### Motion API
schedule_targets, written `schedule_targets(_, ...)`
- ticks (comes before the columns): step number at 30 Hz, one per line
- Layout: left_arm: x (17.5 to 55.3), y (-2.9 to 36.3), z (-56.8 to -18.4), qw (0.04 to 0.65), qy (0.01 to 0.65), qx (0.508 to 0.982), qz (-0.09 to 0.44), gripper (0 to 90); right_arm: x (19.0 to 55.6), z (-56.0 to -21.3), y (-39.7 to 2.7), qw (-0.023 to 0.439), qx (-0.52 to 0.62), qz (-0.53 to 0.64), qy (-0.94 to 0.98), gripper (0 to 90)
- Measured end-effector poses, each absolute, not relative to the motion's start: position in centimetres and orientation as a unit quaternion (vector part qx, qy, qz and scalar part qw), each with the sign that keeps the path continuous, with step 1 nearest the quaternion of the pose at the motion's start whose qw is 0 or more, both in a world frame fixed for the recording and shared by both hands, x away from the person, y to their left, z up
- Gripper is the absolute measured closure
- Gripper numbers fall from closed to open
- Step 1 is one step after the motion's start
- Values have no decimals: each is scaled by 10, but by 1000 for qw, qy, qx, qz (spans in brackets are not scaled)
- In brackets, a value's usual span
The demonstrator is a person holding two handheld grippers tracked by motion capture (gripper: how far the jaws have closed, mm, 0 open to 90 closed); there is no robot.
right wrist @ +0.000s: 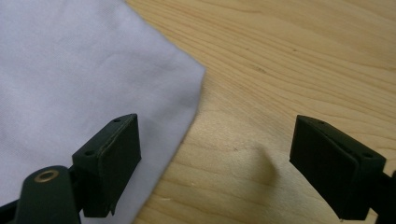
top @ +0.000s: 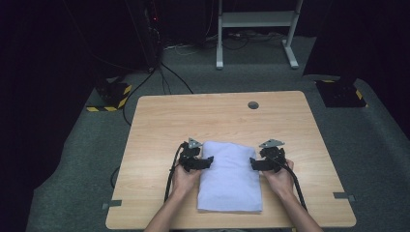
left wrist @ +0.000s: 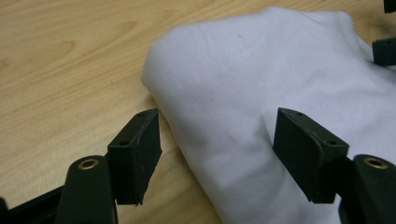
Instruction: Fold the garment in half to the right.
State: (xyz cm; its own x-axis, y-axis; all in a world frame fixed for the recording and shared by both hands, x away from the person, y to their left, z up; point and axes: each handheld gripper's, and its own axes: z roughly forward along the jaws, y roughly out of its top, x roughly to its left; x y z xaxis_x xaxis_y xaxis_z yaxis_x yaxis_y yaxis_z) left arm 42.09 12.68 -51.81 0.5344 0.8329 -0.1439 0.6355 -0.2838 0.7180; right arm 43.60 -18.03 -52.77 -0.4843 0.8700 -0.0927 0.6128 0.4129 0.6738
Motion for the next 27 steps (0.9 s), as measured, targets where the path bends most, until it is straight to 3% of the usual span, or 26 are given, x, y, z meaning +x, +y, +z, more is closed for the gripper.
schedule_targets(6, 435, 130, -516, 396, 489, 765, 140, 243, 442, -525, -176, 212, 460, 312, 804, 161)
schedule_targets(8, 441, 128, -519, 390, 489, 768, 137, 258, 446, -528, -170, 213, 458, 302, 808, 161)
schedule_targets(11, 435, 124, -520, 389, 475, 779, 129, 353, 445, -531, -169, 212, 452, 297, 814, 159)
schedule_targets(14, 425, 120, -519, 382, 462, 790, 126, 368, 442, -530, -173, 211, 447, 295, 818, 156)
schedule_targets(19, 435, 124, -514, 399, 485, 765, 138, 252, 443, -525, -173, 218, 453, 308, 807, 160)
schedule_targets(27, 445, 130, -518, 400, 495, 759, 135, 241, 450, -531, -179, 219, 474, 300, 798, 165)
